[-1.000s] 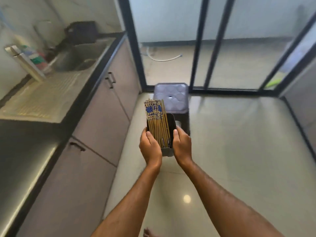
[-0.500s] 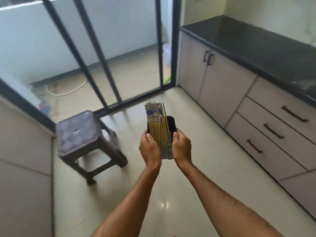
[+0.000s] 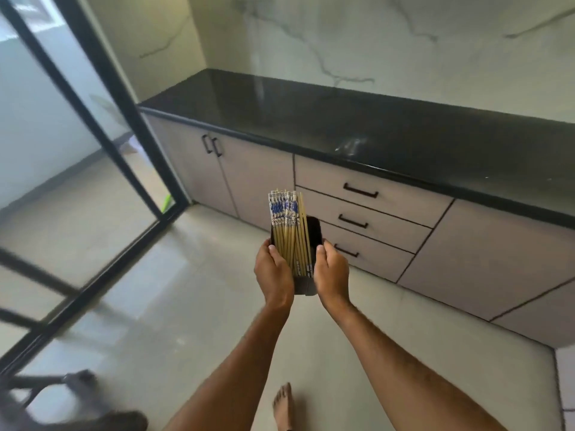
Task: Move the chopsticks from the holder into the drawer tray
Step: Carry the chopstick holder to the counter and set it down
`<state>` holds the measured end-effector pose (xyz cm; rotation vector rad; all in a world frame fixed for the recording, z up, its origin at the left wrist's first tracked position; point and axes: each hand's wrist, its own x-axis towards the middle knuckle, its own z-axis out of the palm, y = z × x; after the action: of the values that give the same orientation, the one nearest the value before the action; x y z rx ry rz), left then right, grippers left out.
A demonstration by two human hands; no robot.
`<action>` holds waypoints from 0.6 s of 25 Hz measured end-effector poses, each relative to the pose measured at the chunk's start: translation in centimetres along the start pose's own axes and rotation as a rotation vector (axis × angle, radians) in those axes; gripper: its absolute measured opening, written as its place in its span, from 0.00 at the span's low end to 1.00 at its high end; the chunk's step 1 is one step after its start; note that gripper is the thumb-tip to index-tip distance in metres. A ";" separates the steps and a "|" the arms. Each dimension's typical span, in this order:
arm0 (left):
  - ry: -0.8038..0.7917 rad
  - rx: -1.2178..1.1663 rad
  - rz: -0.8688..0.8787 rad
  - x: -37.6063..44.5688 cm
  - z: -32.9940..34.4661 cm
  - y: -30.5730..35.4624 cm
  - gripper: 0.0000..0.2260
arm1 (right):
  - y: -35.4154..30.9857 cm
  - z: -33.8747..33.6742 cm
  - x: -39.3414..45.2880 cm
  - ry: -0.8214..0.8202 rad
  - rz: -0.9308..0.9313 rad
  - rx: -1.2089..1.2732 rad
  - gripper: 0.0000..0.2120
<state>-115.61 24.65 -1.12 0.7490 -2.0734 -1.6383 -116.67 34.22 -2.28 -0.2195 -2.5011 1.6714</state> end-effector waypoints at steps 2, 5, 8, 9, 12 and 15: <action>-0.097 -0.015 0.010 2.0 3.2 1.3 0.15 | 0.0 -1.1 3.2 0.084 0.024 0.014 0.17; -0.211 -0.031 0.040 5.3 7.7 3.0 0.15 | -0.4 -2.0 7.8 0.181 0.067 0.014 0.16; -0.310 -0.009 0.104 8.5 11.8 4.5 0.15 | -0.4 -2.8 12.4 0.252 0.100 0.020 0.17; -0.337 0.008 0.123 9.5 13.2 5.0 0.15 | -0.5 -3.1 13.8 0.276 0.106 0.025 0.17; -0.397 0.029 0.128 12.2 17.3 6.6 0.15 | -0.4 -3.9 18.4 0.336 0.125 0.030 0.16; -0.439 0.032 0.137 14.7 21.4 7.8 0.14 | 0.0 -4.7 23.1 0.368 0.121 0.030 0.16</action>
<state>-141.30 33.09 0.98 0.2590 -2.3859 -1.8185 -138.52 42.85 0.03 -0.6249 -2.2258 1.5414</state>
